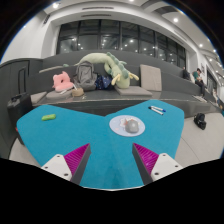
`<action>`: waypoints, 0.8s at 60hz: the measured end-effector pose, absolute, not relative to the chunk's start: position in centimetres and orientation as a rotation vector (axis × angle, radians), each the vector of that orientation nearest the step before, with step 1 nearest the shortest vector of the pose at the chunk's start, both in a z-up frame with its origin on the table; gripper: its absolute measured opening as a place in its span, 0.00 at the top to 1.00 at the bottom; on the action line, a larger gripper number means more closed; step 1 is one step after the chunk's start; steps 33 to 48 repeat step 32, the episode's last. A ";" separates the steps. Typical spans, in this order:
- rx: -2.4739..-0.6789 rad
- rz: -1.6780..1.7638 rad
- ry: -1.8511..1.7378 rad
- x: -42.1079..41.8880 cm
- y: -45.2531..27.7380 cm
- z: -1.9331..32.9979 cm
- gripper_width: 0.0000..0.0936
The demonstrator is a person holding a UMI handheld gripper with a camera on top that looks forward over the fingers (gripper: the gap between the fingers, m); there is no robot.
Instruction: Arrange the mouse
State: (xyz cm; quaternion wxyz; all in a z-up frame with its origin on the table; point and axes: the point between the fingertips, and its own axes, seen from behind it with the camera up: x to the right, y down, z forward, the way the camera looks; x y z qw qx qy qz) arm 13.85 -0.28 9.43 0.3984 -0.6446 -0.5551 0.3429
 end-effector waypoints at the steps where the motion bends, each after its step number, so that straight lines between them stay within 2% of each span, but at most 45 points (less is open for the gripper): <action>1: -1.631 0.864 -1.413 14.7 -0.6 9.3 0.09; 16: -1.616 0.820 -1.446 21.2 -3.4 8.0 0.08; 48: -1.577 0.775 -1.423 21.8 -2.5 8.8 0.08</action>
